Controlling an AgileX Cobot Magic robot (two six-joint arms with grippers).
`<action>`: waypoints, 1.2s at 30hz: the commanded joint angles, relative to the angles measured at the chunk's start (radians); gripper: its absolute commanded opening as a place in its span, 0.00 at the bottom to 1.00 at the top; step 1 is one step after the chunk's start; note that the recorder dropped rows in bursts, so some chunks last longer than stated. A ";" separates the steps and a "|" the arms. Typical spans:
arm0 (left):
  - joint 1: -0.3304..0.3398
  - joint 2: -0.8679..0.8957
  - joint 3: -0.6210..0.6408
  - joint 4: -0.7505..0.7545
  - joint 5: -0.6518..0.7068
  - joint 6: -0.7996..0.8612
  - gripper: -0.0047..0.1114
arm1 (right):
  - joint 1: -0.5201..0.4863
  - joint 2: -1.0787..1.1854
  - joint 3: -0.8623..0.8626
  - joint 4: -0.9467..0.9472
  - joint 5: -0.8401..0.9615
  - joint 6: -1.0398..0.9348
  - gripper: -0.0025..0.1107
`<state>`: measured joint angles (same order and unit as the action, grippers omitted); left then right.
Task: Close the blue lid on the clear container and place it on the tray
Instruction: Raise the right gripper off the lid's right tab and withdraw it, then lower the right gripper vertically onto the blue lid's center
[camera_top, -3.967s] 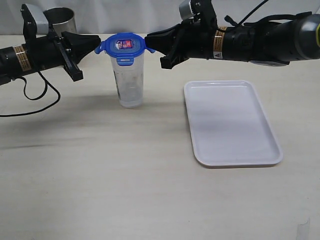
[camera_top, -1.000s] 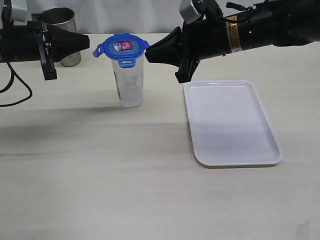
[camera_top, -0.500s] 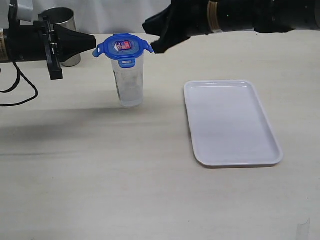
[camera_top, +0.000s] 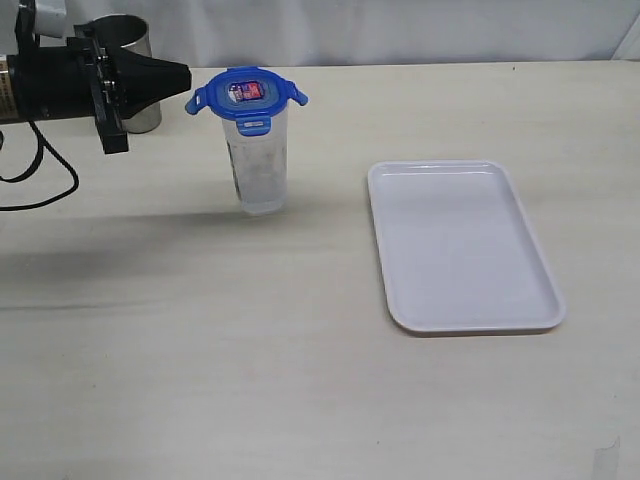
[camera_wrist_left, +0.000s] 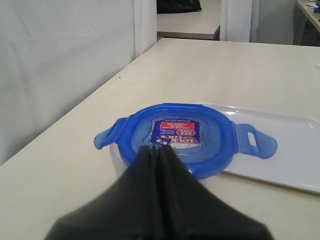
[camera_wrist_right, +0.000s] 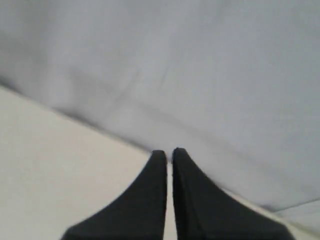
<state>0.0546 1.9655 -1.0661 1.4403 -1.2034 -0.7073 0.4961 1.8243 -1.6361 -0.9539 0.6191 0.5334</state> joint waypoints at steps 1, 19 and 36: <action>-0.003 -0.007 -0.005 -0.009 0.008 0.000 0.04 | -0.073 0.032 -0.214 1.016 0.224 -0.892 0.06; -0.003 -0.007 -0.005 -0.002 0.008 0.000 0.04 | 0.143 0.307 -0.491 0.967 0.395 -0.862 0.06; -0.003 -0.007 -0.005 -0.002 0.008 -0.004 0.04 | 0.143 0.379 -0.491 0.961 0.427 -0.862 0.06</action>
<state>0.0546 1.9655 -1.0661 1.4403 -1.1996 -0.7073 0.6415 2.1897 -2.1267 0.0135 1.0435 -0.3290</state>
